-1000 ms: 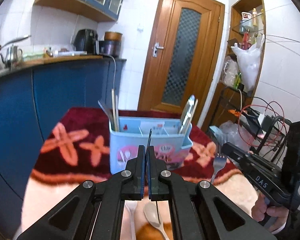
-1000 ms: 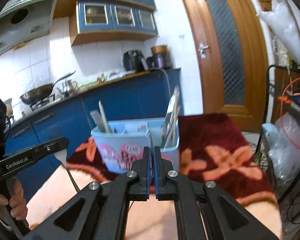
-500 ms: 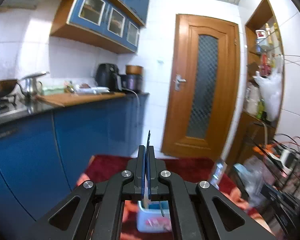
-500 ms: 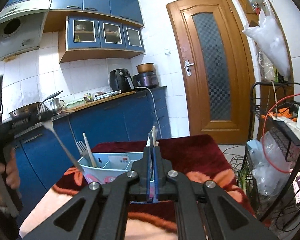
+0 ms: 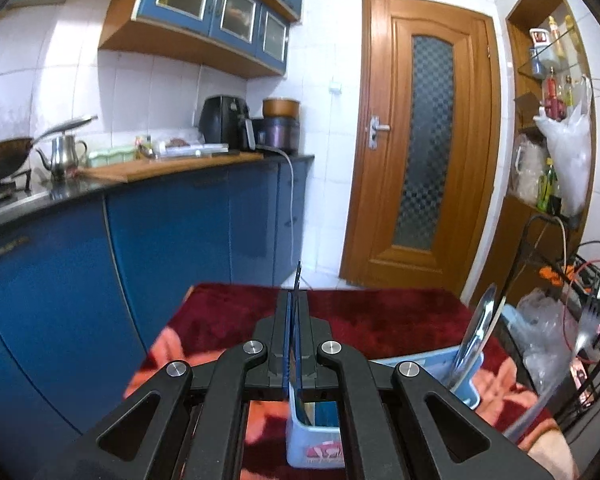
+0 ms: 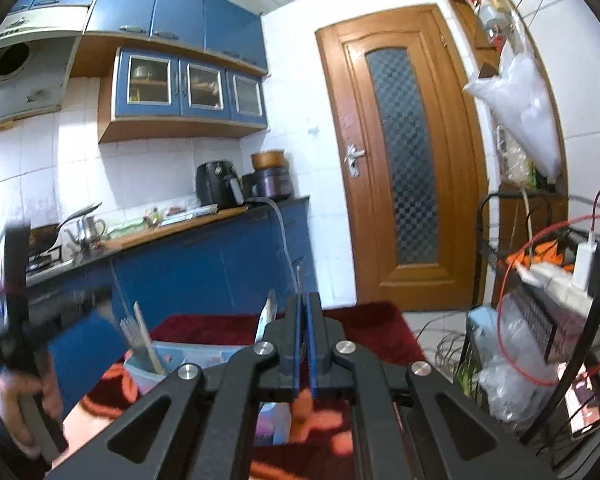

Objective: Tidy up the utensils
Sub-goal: 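Lift both held forks and carry them over the blue box, then lower the forks into the box and open both tools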

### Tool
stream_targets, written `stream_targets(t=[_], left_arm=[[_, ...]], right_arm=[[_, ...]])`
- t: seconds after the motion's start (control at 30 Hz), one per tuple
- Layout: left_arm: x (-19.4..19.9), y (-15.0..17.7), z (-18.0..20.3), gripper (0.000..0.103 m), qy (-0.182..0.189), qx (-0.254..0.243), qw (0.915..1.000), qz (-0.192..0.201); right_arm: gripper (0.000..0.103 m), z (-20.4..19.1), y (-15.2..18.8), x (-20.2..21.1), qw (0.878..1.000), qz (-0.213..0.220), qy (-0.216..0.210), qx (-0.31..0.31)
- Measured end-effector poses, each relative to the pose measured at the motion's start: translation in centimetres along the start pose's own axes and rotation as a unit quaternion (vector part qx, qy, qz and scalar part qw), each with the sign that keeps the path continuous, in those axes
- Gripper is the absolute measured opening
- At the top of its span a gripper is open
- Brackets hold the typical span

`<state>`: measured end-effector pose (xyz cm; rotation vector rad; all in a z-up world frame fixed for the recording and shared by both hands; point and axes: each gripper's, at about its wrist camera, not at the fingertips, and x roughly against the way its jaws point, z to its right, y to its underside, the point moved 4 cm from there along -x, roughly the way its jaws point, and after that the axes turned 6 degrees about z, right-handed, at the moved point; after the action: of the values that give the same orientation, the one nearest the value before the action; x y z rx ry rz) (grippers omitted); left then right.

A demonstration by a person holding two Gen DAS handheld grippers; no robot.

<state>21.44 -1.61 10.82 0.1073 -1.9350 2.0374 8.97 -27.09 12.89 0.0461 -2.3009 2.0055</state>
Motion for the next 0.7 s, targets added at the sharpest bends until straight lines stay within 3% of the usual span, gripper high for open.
stream_targets(t=[0.2,0.3,0.5,0.7], left_arm=[[-0.8,2.4,-0.1,0.001,0.010,0.006,0.9996,-0.026],[-1.0,3.0,-0.3,0.001,0.016,0.011,0.9992,-0.033],[-1.2,4.0,-0.4,0.002,0.030,0.017,0.9982,-0.048],[-1.0,4.7,0.0,0.006,0.047,0.012,0.9967,-0.065]], right_arm=[[0.004,-1.3,-1.7,-1.5,0.997,0.058,0.042,0.030],[0.004,-2.2,-1.6,-2.8,0.995,0.067,0.050,0.052],[0.005,-4.6,0.7,-5.0,0.993,0.047,0.031,0.106],[0.005,-5.3,2.9,-6.0,0.996,-0.002,-0.028,0.089]])
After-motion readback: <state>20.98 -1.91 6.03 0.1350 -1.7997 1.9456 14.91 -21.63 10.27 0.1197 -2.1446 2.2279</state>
